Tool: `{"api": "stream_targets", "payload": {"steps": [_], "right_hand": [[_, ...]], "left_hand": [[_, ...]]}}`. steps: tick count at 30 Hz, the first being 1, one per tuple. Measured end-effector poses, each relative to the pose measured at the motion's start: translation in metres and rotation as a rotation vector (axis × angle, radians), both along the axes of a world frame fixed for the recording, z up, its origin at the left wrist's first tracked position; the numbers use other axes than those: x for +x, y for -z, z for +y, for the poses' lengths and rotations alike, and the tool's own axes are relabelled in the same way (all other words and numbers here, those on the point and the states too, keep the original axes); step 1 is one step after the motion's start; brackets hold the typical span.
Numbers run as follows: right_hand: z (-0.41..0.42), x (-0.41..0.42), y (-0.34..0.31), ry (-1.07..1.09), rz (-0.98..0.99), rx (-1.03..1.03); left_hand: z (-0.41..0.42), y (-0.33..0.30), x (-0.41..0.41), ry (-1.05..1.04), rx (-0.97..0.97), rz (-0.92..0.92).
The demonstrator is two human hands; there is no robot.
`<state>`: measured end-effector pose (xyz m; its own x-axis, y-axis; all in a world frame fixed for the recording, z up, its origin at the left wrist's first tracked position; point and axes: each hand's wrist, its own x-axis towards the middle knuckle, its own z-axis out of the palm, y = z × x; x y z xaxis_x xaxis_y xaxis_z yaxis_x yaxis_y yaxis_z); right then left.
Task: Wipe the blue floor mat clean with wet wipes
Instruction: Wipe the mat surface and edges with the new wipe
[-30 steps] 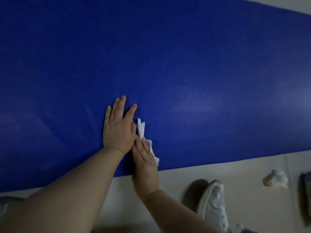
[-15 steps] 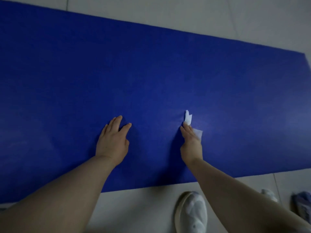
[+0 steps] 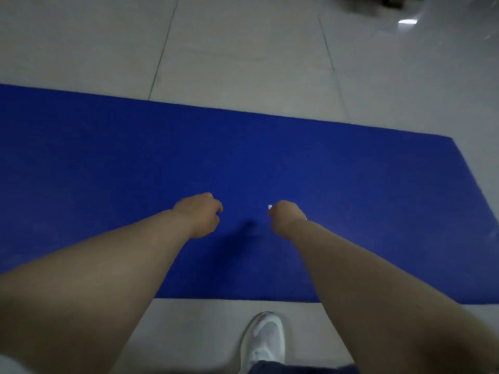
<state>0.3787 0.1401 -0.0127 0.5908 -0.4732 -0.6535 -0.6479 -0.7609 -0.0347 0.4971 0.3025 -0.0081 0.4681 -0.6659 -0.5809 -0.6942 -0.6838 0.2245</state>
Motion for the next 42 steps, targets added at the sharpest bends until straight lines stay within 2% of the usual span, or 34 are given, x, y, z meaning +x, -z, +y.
{"api": "stream_targets", "payload": {"steps": [3, 8, 12, 15, 17, 18, 21, 22, 25, 27, 28, 29, 31, 33, 34, 36, 39, 42], "right_hand": [[0.004, -0.016, -0.032, 0.033, -0.059, -0.001], [0.001, -0.030, -0.070, 0.382, -0.408, 0.246], [-0.003, -0.041, -0.080, 0.452, -0.426, 0.271], [-0.020, -0.042, -0.073, 0.602, -0.470, 0.257], [-0.035, -0.036, -0.061, 0.608, -0.505, 0.258], [-0.044, -0.032, -0.054, 0.540, -0.479, 0.230], [-0.066, -0.030, -0.023, 0.593, -0.567, 0.296], [-0.075, -0.028, -0.009, 0.650, -0.615, 0.315], [-0.116, -0.016, 0.025, 1.045, -0.735, 0.435], [-0.147, -0.005, 0.061, 1.271, -0.759, 0.584], [-0.163, 0.001, 0.076, 1.300, -0.705, 0.637], [-0.173, -0.001, 0.091, 1.209, -0.669, 0.619], [-0.187, 0.003, 0.106, 1.304, -0.744, 0.633], [-0.202, 0.006, 0.112, 1.385, -0.856, 0.513], [-0.213, 0.011, 0.114, 1.410, -0.891, 0.535], [-0.230, 0.030, 0.111, 1.287, -0.930, 0.576], [-0.250, 0.083, 0.103, 1.114, -1.068, 0.297], [-0.251, 0.139, 0.108, 0.927, -1.051, 0.278]], "left_hand": [[0.000, -0.041, -0.014, 0.000, 0.036, -0.039], [-0.017, -0.090, -0.028, 0.033, 0.033, -0.122], [-0.048, -0.089, -0.031, 0.092, -0.031, -0.092], [-0.081, -0.067, -0.025, 0.177, -0.001, -0.043], [-0.108, -0.045, -0.012, 0.226, 0.015, -0.050], [-0.122, -0.033, -0.005, 0.228, 0.003, -0.056], [-0.164, 0.009, 0.013, 0.159, -0.058, -0.054], [-0.177, 0.025, 0.019, 0.114, -0.083, -0.056], [-0.213, 0.074, 0.036, 0.008, -0.126, -0.064], [-0.235, 0.101, 0.048, -0.060, -0.190, -0.060], [-0.245, 0.114, 0.055, -0.089, -0.226, -0.069], [-0.254, 0.125, 0.060, -0.119, -0.261, -0.080], [-0.272, 0.143, 0.068, -0.169, -0.321, -0.109], [-0.286, 0.159, 0.074, -0.216, -0.329, -0.141], [-0.291, 0.169, 0.075, -0.230, -0.322, -0.170], [-0.295, 0.190, 0.075, -0.236, -0.336, -0.254], [-0.291, 0.210, 0.072, -0.228, -0.408, -0.330], [-0.289, 0.219, 0.073, -0.219, -0.457, -0.330]]}}
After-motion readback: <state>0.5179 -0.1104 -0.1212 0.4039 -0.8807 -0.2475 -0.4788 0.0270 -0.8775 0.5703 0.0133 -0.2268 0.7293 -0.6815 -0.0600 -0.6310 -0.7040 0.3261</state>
